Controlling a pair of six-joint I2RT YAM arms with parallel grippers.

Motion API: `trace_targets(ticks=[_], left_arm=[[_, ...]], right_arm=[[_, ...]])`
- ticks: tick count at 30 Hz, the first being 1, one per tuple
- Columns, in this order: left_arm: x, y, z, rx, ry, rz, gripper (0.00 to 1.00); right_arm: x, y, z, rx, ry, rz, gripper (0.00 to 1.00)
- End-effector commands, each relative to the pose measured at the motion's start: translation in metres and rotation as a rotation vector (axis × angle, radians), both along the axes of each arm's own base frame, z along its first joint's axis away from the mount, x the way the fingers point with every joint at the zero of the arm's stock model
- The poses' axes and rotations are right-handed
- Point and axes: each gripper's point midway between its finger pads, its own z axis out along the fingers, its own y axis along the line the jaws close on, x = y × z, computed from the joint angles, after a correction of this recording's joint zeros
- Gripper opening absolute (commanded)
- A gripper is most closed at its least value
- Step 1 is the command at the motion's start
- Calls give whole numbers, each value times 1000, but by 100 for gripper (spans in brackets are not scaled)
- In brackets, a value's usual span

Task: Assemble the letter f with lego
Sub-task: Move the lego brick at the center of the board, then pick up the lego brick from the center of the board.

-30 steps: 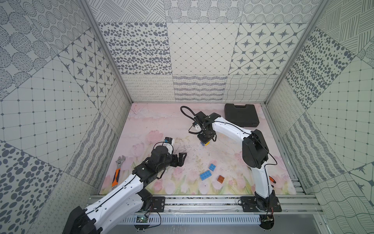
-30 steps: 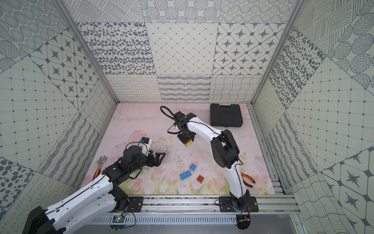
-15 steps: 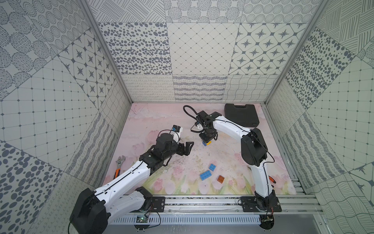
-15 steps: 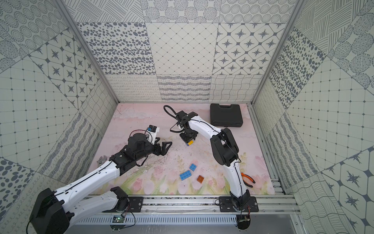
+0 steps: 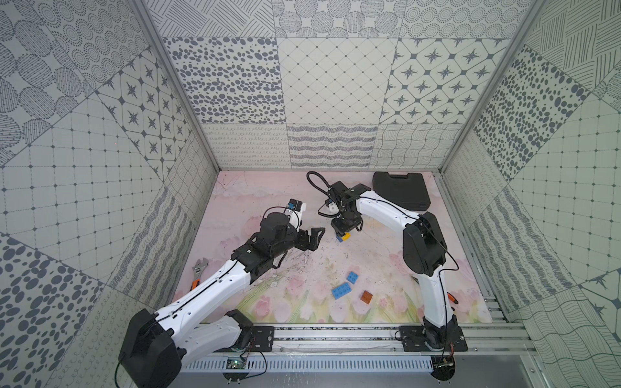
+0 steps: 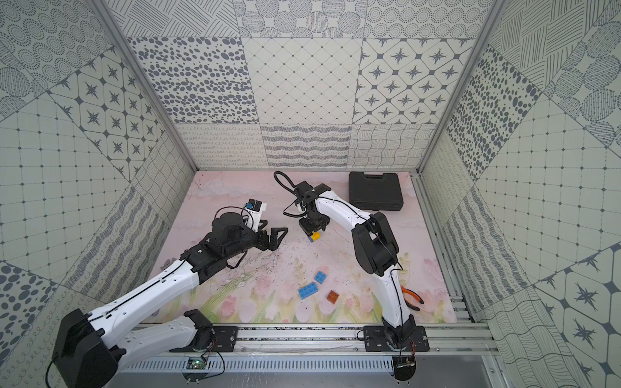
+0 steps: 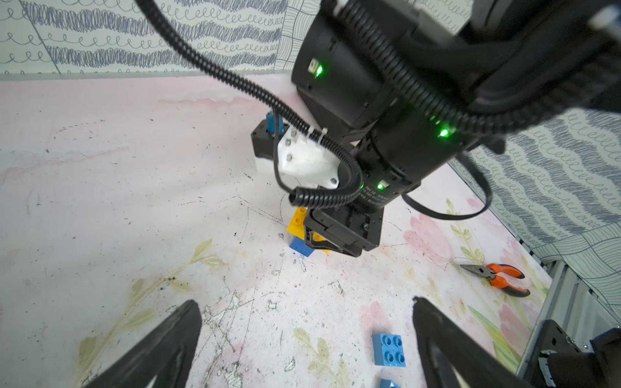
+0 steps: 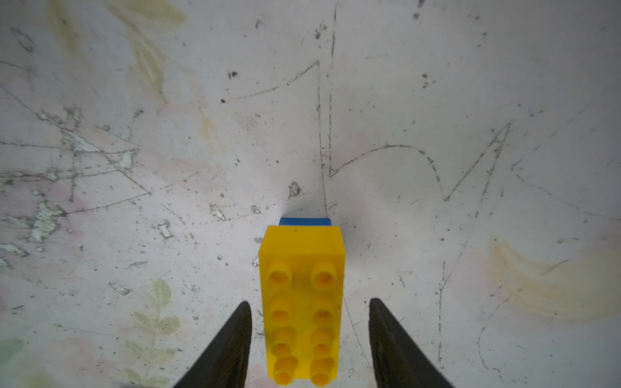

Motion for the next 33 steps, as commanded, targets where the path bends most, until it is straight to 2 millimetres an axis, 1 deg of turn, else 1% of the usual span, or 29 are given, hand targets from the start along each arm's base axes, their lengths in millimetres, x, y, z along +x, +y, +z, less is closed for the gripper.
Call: trace_targets(ticks=[1,4,7,9,12,15,17,21,23,29,33], left_arm=[[0,-6,2,5,16,6,99],[0,-14,2,-1,-6,3,99],[-6,-26,-19,14,-30,-23,99],[-9,-32,-37,9,-16,-46,99],[-13,-37,-55,9,-16,-71,99],[-18,-37,-67,16,-26,-95,99],[-23,-36,-69,25,-32,-118,99],[-27,-26,-70,43,-42,-96,99],[-29,-19,-70,51,-45,-80,99],[-36,-5,-70,66,-42,-52,99],[-42,-4,-69,54,-57,-71,99]], right_arm=[[-2,-8,51,68,-101,-45,60],[-19,-21,59,83,-113,-84,60],[-45,-32,59,96,-114,-124,60],[-67,-36,49,104,-96,-136,60],[-98,-38,27,70,-51,-125,60],[-122,-36,9,59,-11,-119,60],[-133,-32,0,90,16,-123,60],[-147,-29,-16,98,47,-123,60],[-153,-25,-21,110,64,-109,60],[-160,-16,-36,131,78,-78,57],[-164,-14,-44,135,80,-52,55]])
